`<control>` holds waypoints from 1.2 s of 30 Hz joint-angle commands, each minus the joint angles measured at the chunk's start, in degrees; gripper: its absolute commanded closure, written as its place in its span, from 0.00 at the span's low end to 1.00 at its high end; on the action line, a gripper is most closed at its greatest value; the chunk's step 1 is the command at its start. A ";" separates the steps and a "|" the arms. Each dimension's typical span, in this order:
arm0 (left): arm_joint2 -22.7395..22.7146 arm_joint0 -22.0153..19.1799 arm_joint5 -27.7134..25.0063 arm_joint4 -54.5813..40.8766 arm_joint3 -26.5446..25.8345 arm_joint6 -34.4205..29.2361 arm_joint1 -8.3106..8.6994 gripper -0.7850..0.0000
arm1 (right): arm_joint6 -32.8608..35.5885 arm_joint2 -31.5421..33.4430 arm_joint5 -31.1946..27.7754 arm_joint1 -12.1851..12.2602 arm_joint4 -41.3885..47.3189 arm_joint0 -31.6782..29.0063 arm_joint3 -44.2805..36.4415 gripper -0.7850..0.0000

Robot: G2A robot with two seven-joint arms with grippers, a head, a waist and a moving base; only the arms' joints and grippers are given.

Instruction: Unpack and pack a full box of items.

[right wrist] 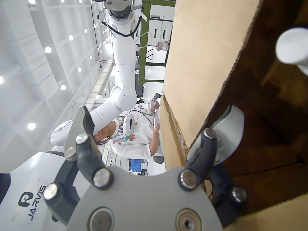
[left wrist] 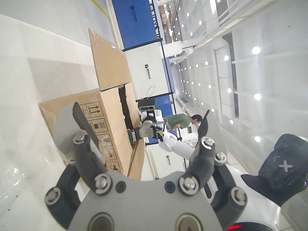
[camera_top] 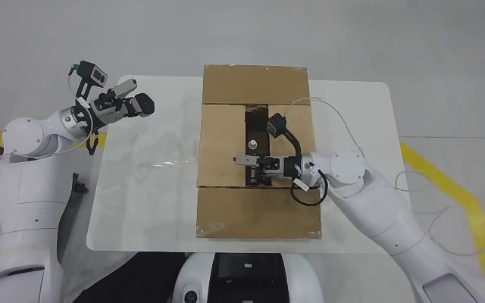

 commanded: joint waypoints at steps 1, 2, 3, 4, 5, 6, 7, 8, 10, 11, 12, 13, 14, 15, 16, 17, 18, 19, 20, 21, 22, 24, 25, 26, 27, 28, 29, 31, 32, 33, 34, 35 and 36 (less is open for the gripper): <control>0.00 0.00 0.00 0.00 0.00 0.00 0.00 0.00 | 0.09 0.03 -0.26 -0.22 0.64 -0.11 0.17 0.00; 0.00 0.00 0.00 0.00 0.00 0.00 0.00 0.00 | 0.13 0.16 -0.53 -0.32 1.06 -0.18 0.22 0.00; 0.00 0.00 0.00 0.00 0.00 0.00 0.00 0.00 | 0.15 0.39 -0.73 -0.40 1.65 -0.28 0.30 0.00; 0.00 0.00 0.00 0.00 0.00 0.00 0.00 0.00 | 0.19 0.68 -0.89 -0.46 2.08 -0.33 0.36 0.00; 0.00 0.00 0.00 0.00 0.00 0.00 0.00 0.00 | 0.33 0.96 -1.05 -0.51 2.43 -0.38 0.40 0.00; 0.00 0.00 0.00 0.00 0.00 0.00 0.00 0.00 | 0.51 1.25 -1.21 -0.56 2.92 -0.48 0.45 0.00; 0.00 0.00 0.00 0.00 0.00 0.00 0.00 0.00 | 0.74 1.53 -1.32 -0.62 3.67 -0.61 0.49 0.00; 0.00 0.00 0.00 0.00 0.00 0.00 0.00 0.00 | 1.04 1.82 -1.46 -0.69 4.60 -0.72 0.41 0.00; 0.00 0.00 0.00 0.00 0.00 0.00 0.00 0.00 | 1.73 2.39 -1.92 -0.82 6.00 -0.78 0.02 0.00; 0.00 0.00 0.00 0.00 0.00 0.00 0.00 0.00 | 2.05 2.61 -1.97 -0.90 6.77 -0.84 -0.26 0.00; 0.00 0.00 0.00 0.00 0.00 0.00 0.00 0.00 | 2.23 2.87 -2.08 -0.99 7.52 -0.85 -0.60 0.00; 0.00 0.00 0.00 0.00 0.00 0.00 0.00 0.00 | 2.38 3.09 -2.18 -1.06 7.95 -0.84 -1.08 0.00; 0.00 0.00 0.00 0.00 0.00 0.00 0.00 0.00 | 2.41 3.33 -2.28 -1.13 8.26 -0.84 -1.64 0.00; 0.00 0.00 0.00 0.00 0.00 0.00 0.00 0.00 | 2.42 3.57 -2.20 -1.18 8.56 -0.87 -2.09 0.00; 0.00 0.00 0.00 0.00 0.00 0.00 0.00 0.00 | 2.37 3.87 -2.18 -1.23 8.90 -0.85 -2.66 0.00; 0.00 0.00 0.00 0.00 0.00 0.00 0.00 0.00 | 2.33 4.18 -2.24 -1.29 9.09 -0.76 -3.36 0.00; 0.00 0.00 0.00 0.00 0.00 0.00 0.00 0.00 | 2.28 4.44 -2.26 -1.35 9.23 -0.66 -4.12 0.00; 0.00 0.00 0.00 0.00 0.00 0.00 0.00 0.00 | 2.20 4.64 -2.21 -1.42 9.29 -0.53 -4.89 0.00; 0.00 0.00 0.00 0.00 0.00 0.00 0.00 0.00 | 2.11 4.78 -2.20 -1.51 9.32 -0.36 -5.69 0.00; 0.00 0.00 0.00 0.00 0.00 0.00 0.00 0.00 | 2.08 4.80 -2.04 -1.61 9.23 -0.17 -6.40 0.00; 0.00 0.00 0.00 0.00 0.00 0.00 0.00 0.00 | 2.00 4.76 -1.81 -1.72 9.05 0.08 -7.01 0.00; 0.00 0.00 0.00 0.00 0.00 0.00 0.00 0.00 | 1.71 4.51 -1.42 -1.99 8.65 0.58 -7.97 0.00; 0.00 0.00 0.00 0.00 0.00 0.00 0.00 0.00 | 1.55 4.31 -1.33 -2.15 8.42 0.88 -8.42 0.00; 0.00 0.00 0.00 0.00 0.00 0.00 0.00 0.00 | 1.34 4.08 -1.28 -2.32 8.15 1.19 -8.76 0.00; 0.00 0.00 0.00 0.00 0.00 0.00 0.00 0.00 | 1.14 3.79 -1.21 -2.51 7.96 1.47 -9.07 0.00; 0.00 0.00 0.00 0.00 0.00 0.00 0.00 0.00 | 0.93 3.47 -1.18 -2.70 7.75 1.75 -9.41 0.00; 0.00 0.00 0.00 0.00 0.00 0.00 0.00 0.00 | 0.75 3.11 -1.15 -2.90 7.41 2.06 -9.71 0.00; 0.00 0.00 0.00 0.00 0.00 0.00 0.00 0.00 | 0.34 2.23 -1.05 -3.33 6.55 2.71 -10.20 0.00; 0.00 0.00 0.00 0.00 0.00 0.00 0.00 0.00 | 0.12 1.73 -1.00 -3.56 6.12 3.01 -10.38 0.00; 0.00 0.00 0.00 0.00 0.00 0.00 0.00 0.00 | -0.09 1.21 -0.95 -3.79 5.64 3.32 -10.52 0.00; 0.00 0.00 0.00 0.00 0.00 0.00 0.00 0.00 | -0.38 0.72 -0.92 -4.03 5.29 3.58 -10.62 0.00; 0.00 0.00 0.00 0.00 0.00 0.00 0.00 0.00 | -0.61 0.22 -0.91 -4.27 5.06 3.82 -10.69 0.00; 0.00 0.00 0.00 0.00 0.00 0.00 0.00 0.00 | -0.80 -0.26 -0.91 -4.51 4.74 4.10 -10.74 0.00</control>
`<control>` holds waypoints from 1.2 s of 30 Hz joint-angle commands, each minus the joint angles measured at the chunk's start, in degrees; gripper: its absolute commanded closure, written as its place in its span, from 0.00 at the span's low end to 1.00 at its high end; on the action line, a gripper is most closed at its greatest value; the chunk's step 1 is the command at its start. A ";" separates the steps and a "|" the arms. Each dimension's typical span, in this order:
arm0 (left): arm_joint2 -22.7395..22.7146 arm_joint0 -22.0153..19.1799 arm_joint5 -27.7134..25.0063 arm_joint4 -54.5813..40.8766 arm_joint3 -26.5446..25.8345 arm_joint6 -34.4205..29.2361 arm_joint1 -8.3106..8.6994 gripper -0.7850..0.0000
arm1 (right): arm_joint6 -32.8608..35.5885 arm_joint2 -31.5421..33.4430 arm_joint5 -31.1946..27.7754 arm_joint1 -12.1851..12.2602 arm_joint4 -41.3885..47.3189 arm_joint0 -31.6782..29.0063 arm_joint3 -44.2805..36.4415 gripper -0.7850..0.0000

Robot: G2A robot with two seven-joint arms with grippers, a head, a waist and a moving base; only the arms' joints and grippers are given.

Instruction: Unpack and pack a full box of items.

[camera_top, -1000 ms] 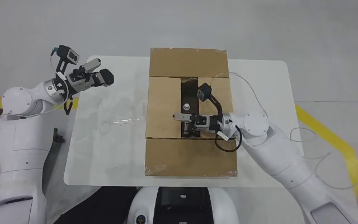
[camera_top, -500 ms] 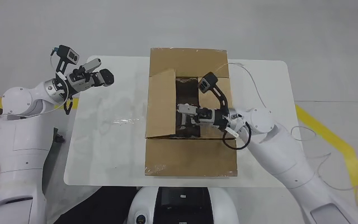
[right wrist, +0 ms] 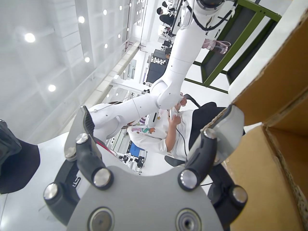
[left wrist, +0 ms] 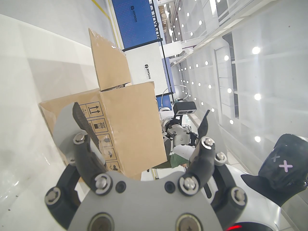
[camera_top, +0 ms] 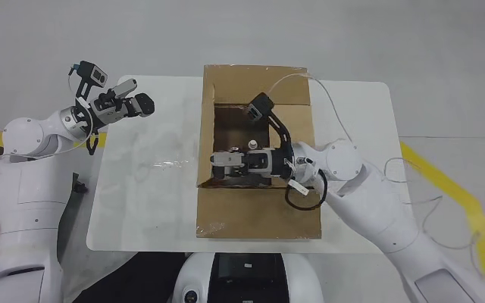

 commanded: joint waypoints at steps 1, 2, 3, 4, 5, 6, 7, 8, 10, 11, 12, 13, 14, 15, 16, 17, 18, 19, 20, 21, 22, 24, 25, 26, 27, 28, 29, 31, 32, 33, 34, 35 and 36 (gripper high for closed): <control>0.00 0.00 0.00 0.00 0.00 0.00 0.00 0.00 | -0.33 -0.91 0.01 -0.45 -0.55 0.51 -0.06 0.00; 0.00 0.00 0.00 0.00 0.00 0.00 0.00 0.00 | -0.49 -1.39 0.06 -0.69 -0.90 0.79 -0.07 0.00; 0.00 0.00 0.00 0.00 0.00 0.00 0.00 0.00 | -0.67 -1.84 0.14 -0.93 -1.23 1.07 -0.09 0.00; 0.00 0.00 0.00 0.00 0.00 0.00 0.00 0.00 | -0.83 -2.28 0.19 -1.17 -1.52 1.34 -0.10 0.00; 0.00 0.00 0.00 0.00 0.00 0.00 0.00 0.00 | -1.10 -2.67 0.27 -1.40 -1.83 1.61 -0.08 0.00; -0.04 0.28 0.02 -0.07 -0.37 0.83 -0.02 0.00 | -1.31 -3.05 0.35 -1.63 -2.13 1.86 -0.09 0.00; -0.12 0.73 0.09 -0.22 -1.16 1.69 -0.01 0.00 | -1.47 -3.45 0.44 -1.86 -2.49 2.11 -0.11 0.00; -0.35 1.09 0.10 -0.46 -1.78 2.16 0.03 0.00 | -1.57 -3.86 0.53 -2.09 -2.96 2.40 -0.15 0.00; -0.95 1.53 0.10 -0.93 -2.73 2.60 0.17 0.00 | -1.86 -4.59 0.68 -2.53 -3.98 2.94 -0.20 0.00; -1.29 1.67 0.01 -1.44 -3.13 2.67 0.23 0.00 | -2.01 -4.96 0.77 -2.75 -4.41 3.16 -0.22 0.00; -1.67 1.75 0.00 -1.91 -3.47 2.74 0.30 0.00 | -2.07 -5.35 0.88 -2.96 -4.93 3.40 -0.23 0.00; -2.06 1.79 0.01 -2.34 -3.82 2.68 0.38 0.00 | -2.19 -5.74 0.99 -3.18 -5.42 3.62 -0.24 0.00; -2.52 1.78 -0.11 -2.54 -4.11 2.60 0.49 0.00 | -2.25 -6.17 1.08 -3.41 -5.84 3.80 -0.26 0.00; -3.05 1.75 -0.14 -2.61 -4.23 2.70 0.62 0.00 | -2.29 -6.64 1.21 -3.65 -6.26 3.96 -0.23 0.00; -3.55 1.73 -0.10 -2.99 -4.35 2.78 0.72 0.00 | -2.34 -7.13 1.35 -3.89 -6.73 4.15 -0.20 0.00; -3.97 1.72 0.00 -3.53 -4.45 2.68 0.80 0.00 | -2.42 -7.63 1.43 -4.14 -7.24 4.35 -0.20 0.00; -4.30 1.68 0.15 -3.82 -4.53 2.47 0.89 0.00 | -2.51 -8.14 1.52 -4.39 -7.66 4.50 -0.17 0.00; -4.51 1.63 0.34 -3.89 -4.58 2.28 0.98 0.00 | -2.55 -8.66 1.56 -4.66 -8.08 4.69 -0.10 0.00; -4.64 1.55 0.44 -3.89 -4.63 2.11 1.06 0.00 | -2.67 -9.18 1.62 -4.95 -8.41 4.86 0.03 0.00; -4.69 1.39 0.48 -3.99 -4.73 1.98 1.11 0.00 | -2.66 -9.78 1.67 -5.24 -8.83 5.09 0.16 0.00; -4.64 1.22 0.56 -4.13 -4.87 1.78 1.15 0.00 | -2.78 -10.35 1.65 -5.57 -9.17 5.33 0.33 0.00; -4.27 0.83 0.74 -4.41 -5.25 1.08 1.19 0.00 | -3.08 -11.38 1.60 -6.20 -9.85 5.78 0.76 0.00; -4.06 0.56 0.82 -4.68 -5.45 0.72 1.19 0.00 | -3.19 -11.83 1.60 -6.51 -10.07 5.97 0.99 0.00; -3.82 0.23 0.97 -4.94 -5.62 0.40 1.20 0.00 | -3.21 -12.27 1.67 -6.79 -10.49 6.19 1.24 0.00; -3.54 -0.18 1.05 -5.06 -5.81 0.06 1.20 0.00 | -3.23 -12.65 1.74 -7.07 -10.77 6.36 1.48 0.00; -3.25 -0.67 1.18 -5.23 -6.00 -0.19 1.20 0.00 | -3.21 -13.00 1.82 -7.32 -11.05 6.51 1.76 0.00; -2.94 -1.19 1.30 -5.60 -6.12 -0.47 1.17 0.00 | -3.21 -13.32 1.88 -7.57 -11.47 6.68 2.06 0.00; -2.20 -2.33 1.44 -6.11 -6.29 -1.12 1.12 0.00 | -3.37 -13.84 1.97 -8.06 -11.93 6.85 2.71 0.00; -1.83 -2.93 1.46 -6.36 -6.30 -1.40 1.09 0.00 | -3.35 -14.01 1.97 -8.28 -11.99 6.93 2.97 0.00; -1.47 -3.47 1.45 -6.43 -6.19 -1.63 1.07 0.00 | -3.36 -14.09 1.93 -8.49 -11.98 7.00 3.25 0.00; -1.15 -3.99 1.42 -6.17 -6.02 -1.81 1.08 0.00 | -3.61 -13.96 1.93 -8.66 -12.00 7.04 3.59 0.00; -0.90 -4.42 1.40 -6.01 -5.72 -1.83 1.09 0.00 | -4.02 -13.57 1.79 -8.76 -11.93 7.03 3.78 0.00; -0.70 -4.77 1.38 -6.01 -5.38 -1.86 1.09 0.00 | -4.17 -13.10 1.66 -8.81 -11.85 6.98 3.80 0.00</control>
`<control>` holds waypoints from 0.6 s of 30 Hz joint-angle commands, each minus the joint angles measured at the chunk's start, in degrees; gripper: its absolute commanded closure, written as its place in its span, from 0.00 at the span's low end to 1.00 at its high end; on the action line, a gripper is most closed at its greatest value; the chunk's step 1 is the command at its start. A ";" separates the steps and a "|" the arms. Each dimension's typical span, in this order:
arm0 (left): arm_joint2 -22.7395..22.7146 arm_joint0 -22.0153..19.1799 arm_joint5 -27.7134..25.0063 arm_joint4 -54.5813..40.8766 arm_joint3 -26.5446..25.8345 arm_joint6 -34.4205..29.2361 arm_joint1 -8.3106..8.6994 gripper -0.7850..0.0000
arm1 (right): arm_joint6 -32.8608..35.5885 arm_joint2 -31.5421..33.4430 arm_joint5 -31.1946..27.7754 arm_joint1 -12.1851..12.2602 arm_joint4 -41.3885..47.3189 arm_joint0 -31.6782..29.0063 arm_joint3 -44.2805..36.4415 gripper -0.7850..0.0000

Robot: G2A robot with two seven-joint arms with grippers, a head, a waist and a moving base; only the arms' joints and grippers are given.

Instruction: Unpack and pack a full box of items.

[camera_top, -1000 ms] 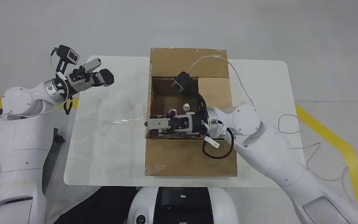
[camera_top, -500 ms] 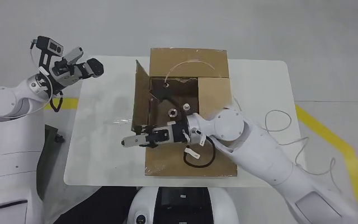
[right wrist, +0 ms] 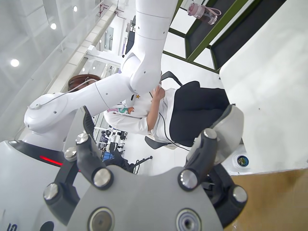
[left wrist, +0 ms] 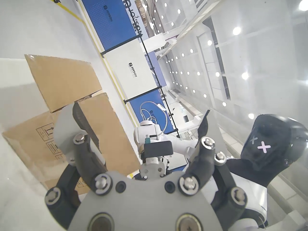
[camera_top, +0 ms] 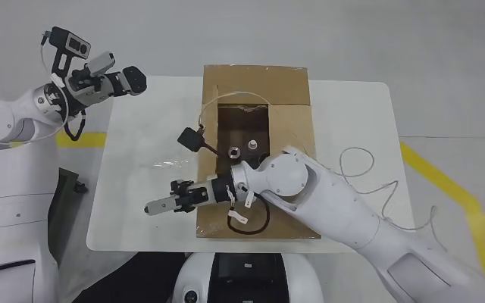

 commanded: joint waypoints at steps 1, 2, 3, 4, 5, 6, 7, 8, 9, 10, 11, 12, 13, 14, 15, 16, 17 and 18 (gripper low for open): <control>0.39 -0.62 -0.11 0.27 0.80 -0.03 0.03 0.00 | -0.20 1.05 -0.23 -0.02 0.07 -0.09 -0.01 0.00; 0.57 -0.80 -0.14 0.52 1.31 0.05 0.05 0.00 | -0.02 1.60 -0.22 0.03 -0.17 -0.16 -0.13 0.00; 0.75 -0.90 -0.10 0.65 1.80 0.20 0.06 0.00 | 0.36 2.11 -0.07 0.11 -0.37 -0.28 -0.33 0.00; 0.94 -0.93 -0.14 0.73 2.16 0.25 0.07 0.00 | 0.79 2.64 0.15 0.20 -0.40 -0.47 -0.59 0.00; 1.10 -0.89 -0.18 0.72 2.45 0.22 0.08 0.00 | 1.23 3.19 0.42 0.31 -0.41 -0.70 -0.94 0.00; 1.23 -0.80 -0.21 0.76 2.68 0.18 0.09 0.00 | 1.68 3.78 0.71 0.43 -0.25 -1.01 -1.46 0.00; 1.37 -0.65 -0.12 0.87 2.89 0.07 0.13 0.00 | 2.16 4.41 1.04 0.58 -0.12 -1.35 -2.14 0.00; 1.40 -0.60 -0.08 0.95 2.96 0.06 0.14 0.00 | 2.67 5.10 1.48 0.76 -0.05 -1.71 -2.92 0.00; 1.40 -0.60 -0.08 0.95 2.96 0.06 0.14 0.00 | 3.24 5.82 1.97 0.96 0.02 -2.12 -3.80 0.00; 1.40 -0.60 -0.08 0.95 2.96 0.06 0.14 0.00 | 3.78 6.57 2.48 1.18 0.01 -2.60 -4.76 0.00; 1.40 -0.60 -0.08 0.95 2.96 0.06 0.14 0.00 | 4.28 7.38 2.98 1.43 -0.19 -3.07 -5.64 0.00; 1.40 -0.60 -0.08 0.95 2.96 0.06 0.14 0.00 | 4.60 8.33 3.55 1.71 -0.46 -3.57 -6.42 0.00; 1.40 -0.60 -0.08 0.95 2.96 0.06 0.14 0.00 | 4.91 9.39 4.21 2.01 -0.61 -4.14 -7.17 0.00; 1.40 -0.60 -0.08 0.95 2.96 0.06 0.14 0.00 | 5.09 10.60 4.83 2.34 -0.71 -4.81 -7.83 0.00; 1.40 -0.60 -0.08 0.95 2.96 0.06 0.14 0.00 | 5.38 11.79 5.50 2.67 -0.82 -5.56 -8.40 0.00; 1.40 -0.60 -0.08 0.95 2.96 0.06 0.14 0.00 | 5.72 12.99 6.17 3.02 -0.88 -6.35 -8.92 0.00; 1.40 -0.60 -0.08 0.95 2.96 0.06 0.14 0.00 | 5.99 14.22 6.76 3.36 -1.05 -7.14 -9.45 0.00; 1.40 -0.60 -0.08 0.95 2.96 0.06 0.14 0.00 | 6.27 15.37 7.35 3.69 -1.18 -7.95 -9.95 0.00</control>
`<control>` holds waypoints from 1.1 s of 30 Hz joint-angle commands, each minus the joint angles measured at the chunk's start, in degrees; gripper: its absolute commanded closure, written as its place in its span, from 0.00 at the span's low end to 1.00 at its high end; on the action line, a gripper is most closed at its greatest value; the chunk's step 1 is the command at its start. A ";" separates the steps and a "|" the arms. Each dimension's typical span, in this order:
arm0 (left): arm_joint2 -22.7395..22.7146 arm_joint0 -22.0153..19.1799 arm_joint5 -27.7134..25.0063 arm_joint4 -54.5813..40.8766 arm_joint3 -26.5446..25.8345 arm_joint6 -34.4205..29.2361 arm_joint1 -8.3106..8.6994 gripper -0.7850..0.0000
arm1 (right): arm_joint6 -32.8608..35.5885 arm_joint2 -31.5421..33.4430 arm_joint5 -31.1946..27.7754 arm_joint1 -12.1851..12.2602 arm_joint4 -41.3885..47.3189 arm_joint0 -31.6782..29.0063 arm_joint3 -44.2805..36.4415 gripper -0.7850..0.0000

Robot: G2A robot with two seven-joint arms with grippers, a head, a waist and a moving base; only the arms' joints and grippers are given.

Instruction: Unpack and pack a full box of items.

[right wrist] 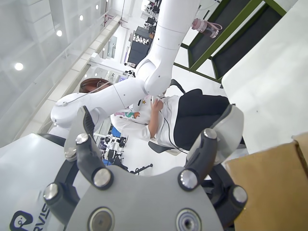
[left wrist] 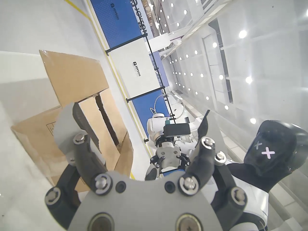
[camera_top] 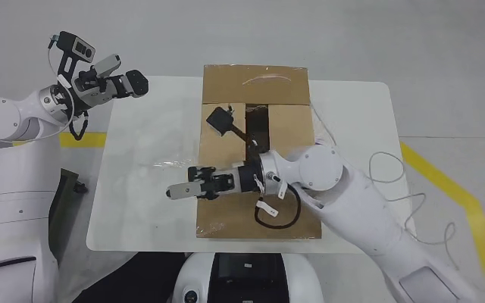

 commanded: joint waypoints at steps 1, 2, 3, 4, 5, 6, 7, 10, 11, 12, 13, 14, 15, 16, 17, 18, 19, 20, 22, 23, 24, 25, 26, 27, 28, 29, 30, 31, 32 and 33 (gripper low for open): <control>0.00 0.00 0.00 0.00 0.00 0.00 0.00 0.00 | 0.49 2.34 1.09 0.61 -0.33 -1.51 -0.92 0.00; 0.00 0.00 0.00 0.00 0.00 0.00 0.00 0.00 | 0.61 3.42 1.61 0.91 -0.73 -2.22 -1.37 0.00; 0.00 0.00 0.00 0.00 0.00 0.00 0.00 0.00 | 0.65 3.77 1.77 1.00 -0.88 -2.45 -1.51 0.00; 0.00 0.00 0.00 0.00 0.00 0.00 0.00 0.00 | 0.65 3.77 1.77 1.00 -0.88 -2.45 -1.51 0.00; 0.00 0.00 0.00 0.00 0.00 0.00 0.00 0.00 | 0.65 3.77 1.77 1.00 -0.88 -2.45 -1.51 0.00; 0.00 0.00 0.00 0.00 0.00 0.00 0.00 0.00 | 0.65 3.77 1.77 1.00 -0.88 -2.45 -1.51 0.00; 0.00 0.00 0.00 0.00 0.00 0.00 0.00 0.00 | 0.65 3.77 1.77 1.00 -0.88 -2.45 -1.51 0.00; 0.00 0.00 0.00 0.00 0.00 0.00 0.00 0.00 | 0.65 3.77 1.77 1.00 -0.88 -2.45 -1.51 0.00; 0.00 0.00 0.00 0.00 0.00 0.00 0.00 0.00 | 0.65 3.77 1.77 1.00 -0.88 -2.45 -1.51 0.00; 0.00 0.00 0.00 0.00 0.00 0.00 0.00 0.00 | 0.65 3.77 1.77 1.00 -0.88 -2.45 -1.51 0.00; 0.00 0.00 0.00 0.00 0.00 0.00 0.00 0.00 | 0.65 3.77 1.77 1.00 -0.88 -2.45 -1.51 0.00; 0.00 0.00 0.00 0.00 0.00 0.00 0.00 0.00 | 0.65 3.77 1.77 1.00 -0.88 -2.45 -1.51 0.00; 0.00 0.00 0.00 0.00 0.00 0.00 0.00 0.00 | 0.65 3.77 1.77 1.00 -0.88 -2.45 -1.51 0.00; 0.00 0.00 0.00 0.00 0.00 0.00 0.00 0.00 | 0.65 3.77 1.77 1.00 -0.88 -2.45 -1.51 0.00; 0.00 0.00 0.00 0.00 0.00 0.00 0.00 0.00 | 0.65 3.77 1.77 1.00 -0.88 -2.45 -1.51 0.00; 0.00 0.00 0.00 0.00 0.00 0.00 0.00 0.00 | 0.65 3.77 1.77 1.00 -0.88 -2.45 -1.51 0.00; 0.00 0.00 0.00 0.00 0.00 0.00 0.00 0.00 | 0.65 3.77 1.77 1.00 -0.88 -2.45 -1.51 0.00; 0.00 0.00 0.00 0.00 0.00 0.00 0.00 0.00 | 0.65 3.77 1.77 1.00 -0.88 -2.45 -1.51 0.00; 0.00 0.00 0.00 0.00 0.00 0.00 0.00 0.00 | 0.65 3.77 1.77 1.00 -0.88 -2.45 -1.51 0.00; 0.00 0.00 0.00 0.00 0.00 0.00 0.00 0.00 | 0.65 3.77 1.77 1.00 -0.88 -2.45 -1.51 0.00; 0.00 0.00 0.00 0.00 0.00 0.00 0.00 0.00 | 0.32 3.78 1.85 1.01 -0.90 -2.65 -1.48 0.00; 0.00 0.00 0.00 0.00 0.00 0.00 0.00 0.00 | -0.56 3.89 2.24 1.02 -1.01 -3.07 -1.49 0.00; 0.01 0.14 0.04 -0.02 -0.12 0.40 -0.01 0.00 | -1.29 3.99 3.06 1.04 -1.33 -3.41 -1.85 0.00; 0.19 0.59 0.37 0.00 -0.86 1.25 -0.03 0.00 | -1.26 4.08 3.78 1.08 -1.71 -3.45 -2.30 0.00; 0.30 0.84 0.69 0.07 -1.45 1.48 -0.01 0.00 | -1.04 4.39 4.78 1.16 -2.05 -3.42 -2.45 0.00; 0.37 0.96 0.71 0.41 -1.73 1.43 0.04 0.00 | -0.88 4.94 5.98 1.30 -2.25 -3.50 -2.46 0.00; 0.44 1.05 0.70 0.55 -1.76 1.29 0.08 0.00 | -0.61 5.69 7.13 1.48 -2.34 -3.71 -2.54 0.00; 0.56 1.14 0.77 0.34 -1.70 0.97 0.10 0.00 | -0.32 6.56 8.22 1.70 -2.43 -4.12 -2.71 0.00; 0.70 1.23 0.86 -0.04 -1.62 0.48 0.11 0.00 | -0.15 7.54 9.26 1.96 -2.65 -4.66 -2.97 0.00; 0.84 1.35 0.83 -0.29 -1.60 -0.18 0.13 0.00 | -0.15 8.66 10.28 2.24 -2.84 -5.41 -3.23 0.00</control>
